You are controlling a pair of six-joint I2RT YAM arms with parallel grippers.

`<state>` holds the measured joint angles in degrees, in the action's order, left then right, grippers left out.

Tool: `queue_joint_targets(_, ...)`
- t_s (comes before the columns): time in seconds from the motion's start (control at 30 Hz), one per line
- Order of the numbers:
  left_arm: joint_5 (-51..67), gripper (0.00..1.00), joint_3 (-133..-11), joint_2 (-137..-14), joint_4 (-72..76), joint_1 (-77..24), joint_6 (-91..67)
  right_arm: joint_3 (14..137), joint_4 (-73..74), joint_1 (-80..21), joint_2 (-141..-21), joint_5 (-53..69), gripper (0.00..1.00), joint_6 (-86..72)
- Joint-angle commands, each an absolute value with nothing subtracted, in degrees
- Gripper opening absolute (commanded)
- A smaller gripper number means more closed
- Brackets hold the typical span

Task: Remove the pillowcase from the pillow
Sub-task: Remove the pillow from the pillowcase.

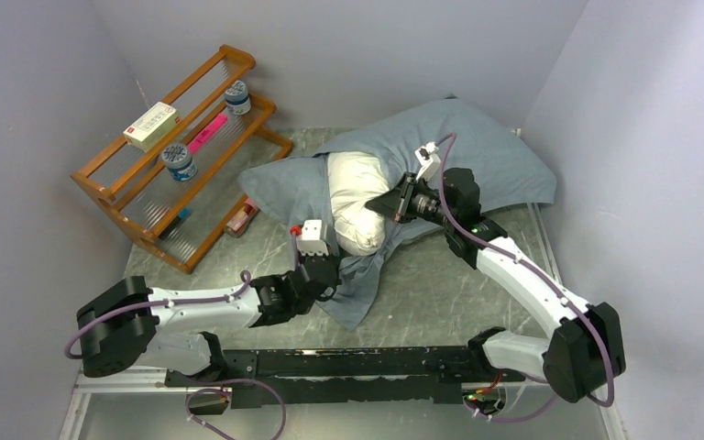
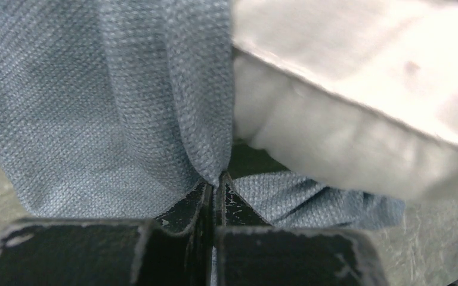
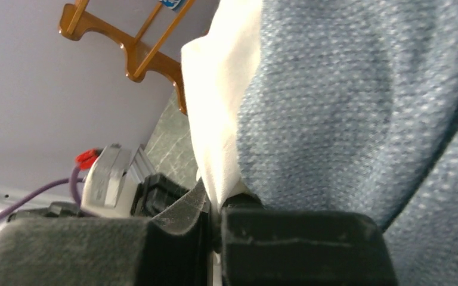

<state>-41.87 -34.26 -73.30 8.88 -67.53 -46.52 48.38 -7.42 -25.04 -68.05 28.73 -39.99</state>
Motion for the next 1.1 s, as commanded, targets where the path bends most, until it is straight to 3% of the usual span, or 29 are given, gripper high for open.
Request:
queue_joint_targets(0.0,-31.00,0.05,-32.62,-75.23,-0.38,-63.42,-46.64,54.83,-23.08,-22.59,-60.12,27.89,0.00,-38.66)
queue_joint_targets(0.27,-27.32,0.05,-35.90,-73.43,-0.40,-62.67,-44.74,48.58,-13.21,-23.04,-56.05,29.98,0.00,-33.07)
queue_joint_targets(0.53,-24.70,0.18,-33.82,-67.63,2.85,-62.45,-44.91,41.58,3.30,-23.09,-50.22,25.45,0.00,-25.85)
queue_joint_targets(0.83,-24.37,0.60,-35.77,-62.45,1.31,-62.05,-41.64,38.25,9.50,-23.11,-48.03,21.10,0.00,-23.00)
queue_joint_targets(1.07,-25.95,0.81,-40.78,-58.79,-4.65,-61.79,-38.60,37.49,8.54,-23.04,-48.62,21.45,0.00,-22.92)
